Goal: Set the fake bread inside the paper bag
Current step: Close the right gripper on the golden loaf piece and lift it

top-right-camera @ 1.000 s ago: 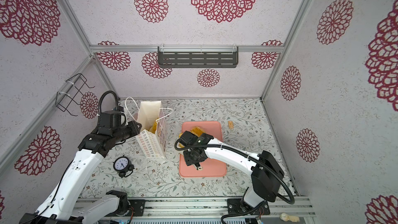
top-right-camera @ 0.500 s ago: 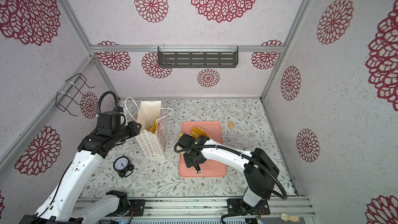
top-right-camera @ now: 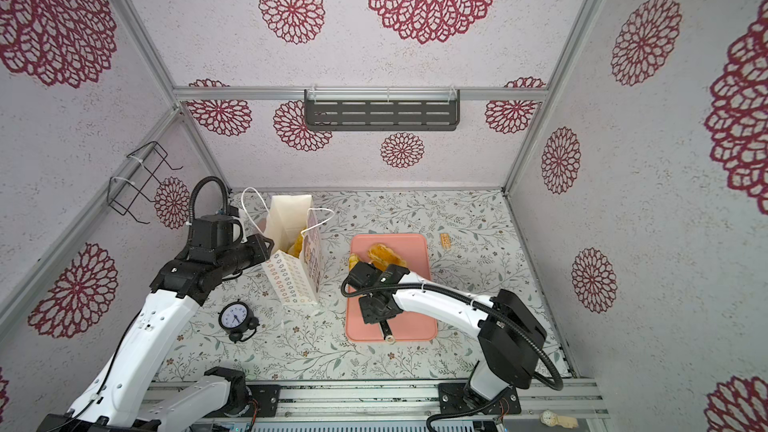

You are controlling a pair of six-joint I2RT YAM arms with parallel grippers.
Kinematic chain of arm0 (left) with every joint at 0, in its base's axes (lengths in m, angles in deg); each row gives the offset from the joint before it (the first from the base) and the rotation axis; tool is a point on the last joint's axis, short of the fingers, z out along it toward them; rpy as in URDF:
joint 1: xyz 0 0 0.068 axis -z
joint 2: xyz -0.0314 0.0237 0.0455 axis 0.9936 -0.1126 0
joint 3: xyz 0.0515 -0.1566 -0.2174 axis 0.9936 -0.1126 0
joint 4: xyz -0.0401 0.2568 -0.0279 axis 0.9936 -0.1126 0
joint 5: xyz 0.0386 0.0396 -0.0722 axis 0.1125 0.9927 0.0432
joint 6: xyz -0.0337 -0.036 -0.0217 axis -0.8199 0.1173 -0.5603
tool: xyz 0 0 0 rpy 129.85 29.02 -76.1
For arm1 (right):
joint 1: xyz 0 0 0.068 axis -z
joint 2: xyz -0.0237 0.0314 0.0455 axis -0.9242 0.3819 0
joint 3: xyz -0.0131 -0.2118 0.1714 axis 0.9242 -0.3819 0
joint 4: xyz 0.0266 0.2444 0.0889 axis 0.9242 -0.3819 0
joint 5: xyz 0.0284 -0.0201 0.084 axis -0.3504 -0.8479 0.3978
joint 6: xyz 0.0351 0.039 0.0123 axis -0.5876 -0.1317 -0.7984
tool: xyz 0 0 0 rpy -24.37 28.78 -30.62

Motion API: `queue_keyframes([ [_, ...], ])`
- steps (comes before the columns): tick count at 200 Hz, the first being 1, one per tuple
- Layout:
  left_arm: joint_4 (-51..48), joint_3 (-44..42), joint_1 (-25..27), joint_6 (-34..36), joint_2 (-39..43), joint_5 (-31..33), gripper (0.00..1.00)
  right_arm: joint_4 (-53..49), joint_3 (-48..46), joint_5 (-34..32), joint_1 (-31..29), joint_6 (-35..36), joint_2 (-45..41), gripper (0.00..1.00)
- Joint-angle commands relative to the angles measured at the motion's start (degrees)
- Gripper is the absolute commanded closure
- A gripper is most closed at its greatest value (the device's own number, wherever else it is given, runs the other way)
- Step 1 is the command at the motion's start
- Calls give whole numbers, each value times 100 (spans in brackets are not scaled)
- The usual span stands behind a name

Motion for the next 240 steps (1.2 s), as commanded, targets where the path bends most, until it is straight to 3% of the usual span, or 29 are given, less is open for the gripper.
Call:
queue_keyframes([
  [1,106,19,-40,36,-32,-11,71,-28,44,-162,30,-127,-435,78],
  [132,218,204,-40,-70,-234,-115,69,-28,-15,89,440,-185,-1827,90],
  [176,141,283,-40,-86,-200,-85,62,-345,742,61,713,128,-1979,91],
  [240,-64,367,-40,-95,-62,61,56,-474,2306,139,749,706,-1465,93],
])
